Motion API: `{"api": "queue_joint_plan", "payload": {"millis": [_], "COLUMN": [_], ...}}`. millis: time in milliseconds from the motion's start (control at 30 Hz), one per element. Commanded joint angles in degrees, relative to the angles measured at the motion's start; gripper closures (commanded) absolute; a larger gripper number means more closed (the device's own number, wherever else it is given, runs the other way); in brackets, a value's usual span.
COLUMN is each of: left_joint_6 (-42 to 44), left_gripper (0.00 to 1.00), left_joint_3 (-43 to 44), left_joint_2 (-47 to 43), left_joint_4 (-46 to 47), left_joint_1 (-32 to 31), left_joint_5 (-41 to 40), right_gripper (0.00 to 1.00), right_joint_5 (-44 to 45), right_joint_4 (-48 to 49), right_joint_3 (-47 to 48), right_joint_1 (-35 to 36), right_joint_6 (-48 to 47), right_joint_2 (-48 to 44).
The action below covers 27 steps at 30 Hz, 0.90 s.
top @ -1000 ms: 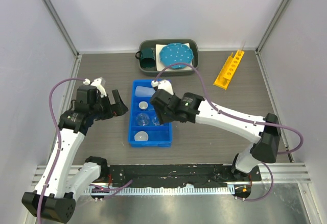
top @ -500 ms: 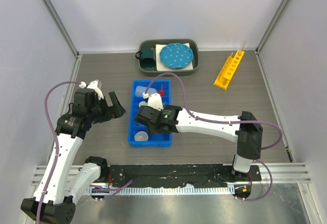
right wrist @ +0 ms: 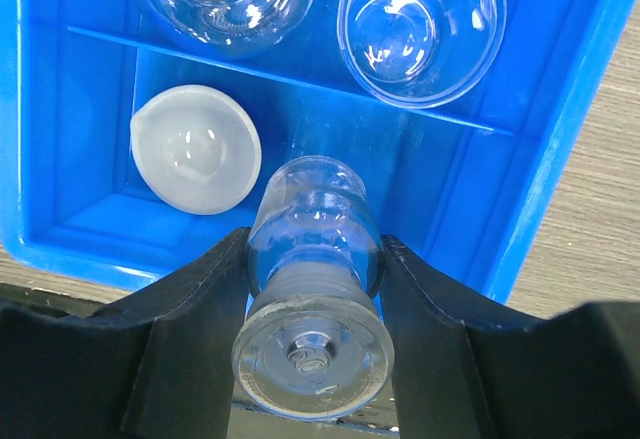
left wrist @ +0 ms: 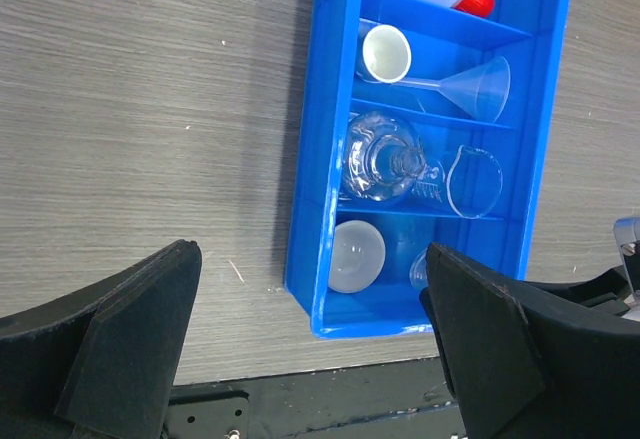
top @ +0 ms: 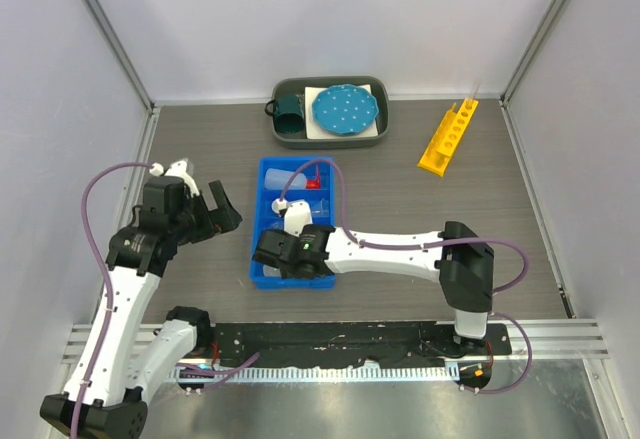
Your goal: Organize the chemistry lab equipment
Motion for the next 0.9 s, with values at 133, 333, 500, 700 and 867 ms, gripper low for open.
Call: {"api": "queue_joint_plan", "payload": {"millis": [133,333,500,700,867], "left_joint_6": [-0.8,-0.6,-0.4,-0.2,0.1], "left_gripper": [0.0,0.0,0.0,0.0,0.0], "left_joint_3": [1.7,1.3,1.2,1.4,1.0], "left_joint_2": [-3.0,-4.1,-4.7,-4.5,-4.3], "left_joint_4": [0.1,0.1,-0.1,-0.2,-0.1], "left_joint_1": [-0.2,-0.2,-0.3,-0.3,-0.3], "left_joint_5": [-1.9,-1.7,-2.5,-2.5,-2.5], "right_gripper": [0.67,0.67,0.64,0.49,0.45], "right_joint_5": [4.6,5.8,5.3,4.2,4.0], "right_joint_4": [-1.4,-1.0,-0.2,2.8,3.8], "right_joint_3": [-2.8,-4.6,-4.8,-7.1,-7.8], "right_joint_1": [1.0,1.0,1.0,0.0,-0.5], "right_joint_6": [8.1,9.6,9.2,8.6,7.9], "right_joint_2": [-1.2,-0.4,1.5,2.4,2.3]}}
